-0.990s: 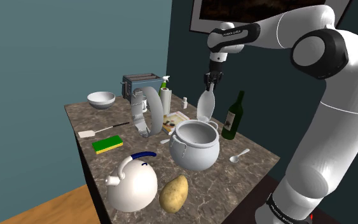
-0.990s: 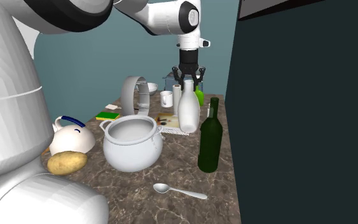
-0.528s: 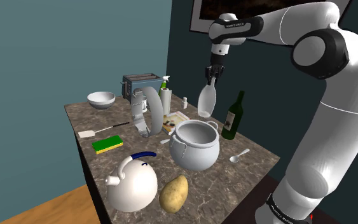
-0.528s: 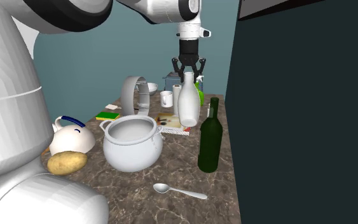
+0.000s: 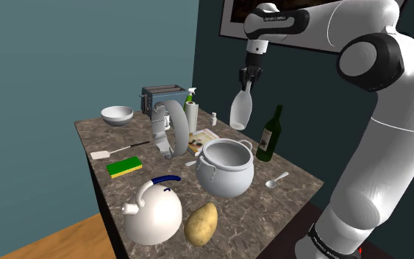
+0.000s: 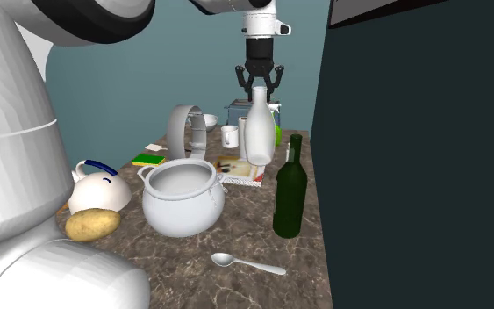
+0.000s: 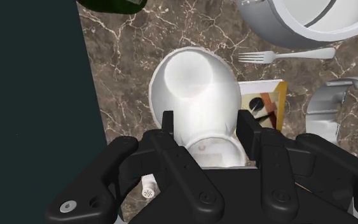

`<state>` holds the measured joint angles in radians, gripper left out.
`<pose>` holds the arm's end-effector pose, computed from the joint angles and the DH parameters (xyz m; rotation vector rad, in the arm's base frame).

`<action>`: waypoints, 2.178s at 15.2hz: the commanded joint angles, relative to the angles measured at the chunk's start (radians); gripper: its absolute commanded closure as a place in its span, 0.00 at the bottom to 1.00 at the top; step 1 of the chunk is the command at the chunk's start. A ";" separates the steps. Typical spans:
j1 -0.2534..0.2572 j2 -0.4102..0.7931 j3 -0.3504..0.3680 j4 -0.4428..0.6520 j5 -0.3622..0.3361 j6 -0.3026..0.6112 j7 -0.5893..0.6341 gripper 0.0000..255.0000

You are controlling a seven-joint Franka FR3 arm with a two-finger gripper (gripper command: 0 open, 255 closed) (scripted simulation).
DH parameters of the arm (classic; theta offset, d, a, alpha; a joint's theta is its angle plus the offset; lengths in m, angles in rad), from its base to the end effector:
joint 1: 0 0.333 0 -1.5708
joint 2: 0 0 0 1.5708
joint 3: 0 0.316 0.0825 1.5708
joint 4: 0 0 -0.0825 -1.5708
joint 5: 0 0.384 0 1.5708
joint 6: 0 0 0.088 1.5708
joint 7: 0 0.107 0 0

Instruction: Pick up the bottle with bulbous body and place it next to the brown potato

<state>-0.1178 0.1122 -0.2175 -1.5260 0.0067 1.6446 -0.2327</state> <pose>0.5635 -0.1882 0.5893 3.1183 -0.1586 0.0059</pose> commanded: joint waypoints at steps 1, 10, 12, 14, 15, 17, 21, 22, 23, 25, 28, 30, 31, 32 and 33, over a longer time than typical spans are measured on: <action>0.012 -0.058 0.007 -0.044 -0.013 -0.013 0.019 1.00; 0.065 -0.359 0.077 -0.269 -0.059 -0.087 0.145 1.00; 0.073 -0.418 0.098 -0.303 -0.061 -0.113 0.173 1.00; 0.081 -0.474 0.119 -0.330 -0.061 -0.142 0.201 1.00; 0.085 -0.501 0.129 -0.342 -0.059 -0.158 0.215 1.00; 0.092 -0.552 0.151 -0.362 -0.054 -0.191 0.243 1.00; 0.107 -0.646 0.198 -0.386 -0.037 -0.262 0.301 1.00; 0.110 -0.667 0.210 -0.389 -0.031 -0.281 0.315 1.00; 0.114 -0.688 0.222 -0.390 -0.024 -0.301 0.330 1.00; 0.120 -0.726 0.246 -0.389 -0.010 -0.340 0.360 1.00; 0.130 -0.776 0.284 -0.379 0.016 -0.401 0.407 1.00; 0.137 -0.805 0.310 -0.365 0.035 -0.442 0.439 1.00; 0.139 -0.818 0.323 -0.357 0.046 -0.463 0.456 1.00; 0.142 -0.830 0.336 -0.347 0.057 -0.484 0.473 1.00; 0.145 -0.841 0.349 -0.336 0.068 -0.505 0.491 1.00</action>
<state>0.0247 -0.7107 0.1231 -1.8646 0.0665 1.1606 0.2456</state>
